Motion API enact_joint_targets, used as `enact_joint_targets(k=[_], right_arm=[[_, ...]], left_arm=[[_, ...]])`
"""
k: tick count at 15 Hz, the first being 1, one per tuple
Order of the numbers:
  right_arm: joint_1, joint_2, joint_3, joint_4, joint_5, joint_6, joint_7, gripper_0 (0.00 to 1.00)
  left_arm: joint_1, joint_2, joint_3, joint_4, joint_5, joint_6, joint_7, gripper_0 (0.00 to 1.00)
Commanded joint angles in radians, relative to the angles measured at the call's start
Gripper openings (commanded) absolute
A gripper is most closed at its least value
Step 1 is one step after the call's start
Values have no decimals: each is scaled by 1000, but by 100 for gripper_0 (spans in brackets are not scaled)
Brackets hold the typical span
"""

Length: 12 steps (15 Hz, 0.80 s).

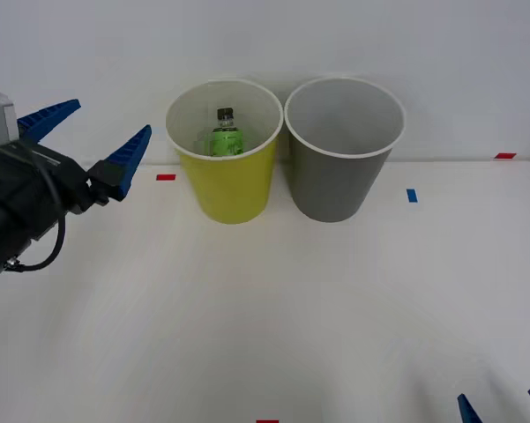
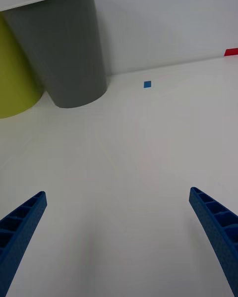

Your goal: Put cans in the gray bin and PET bottles in the light green bin.

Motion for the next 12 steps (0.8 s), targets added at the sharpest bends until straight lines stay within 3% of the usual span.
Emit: enact_joint_targets(k=[1,8,12], right_arm=[[0,0,0,0,0,0,0,100],[0,0,0,0,0,0,0,100],[0,0,0,0,0,0,0,100]], left_arm=[[108,0,2,-4,-8,-126,-19,100],[378,6,-61,-4,-45,-497,-151,100],[462,9,-67,-2,-59,-540,-153,100]])
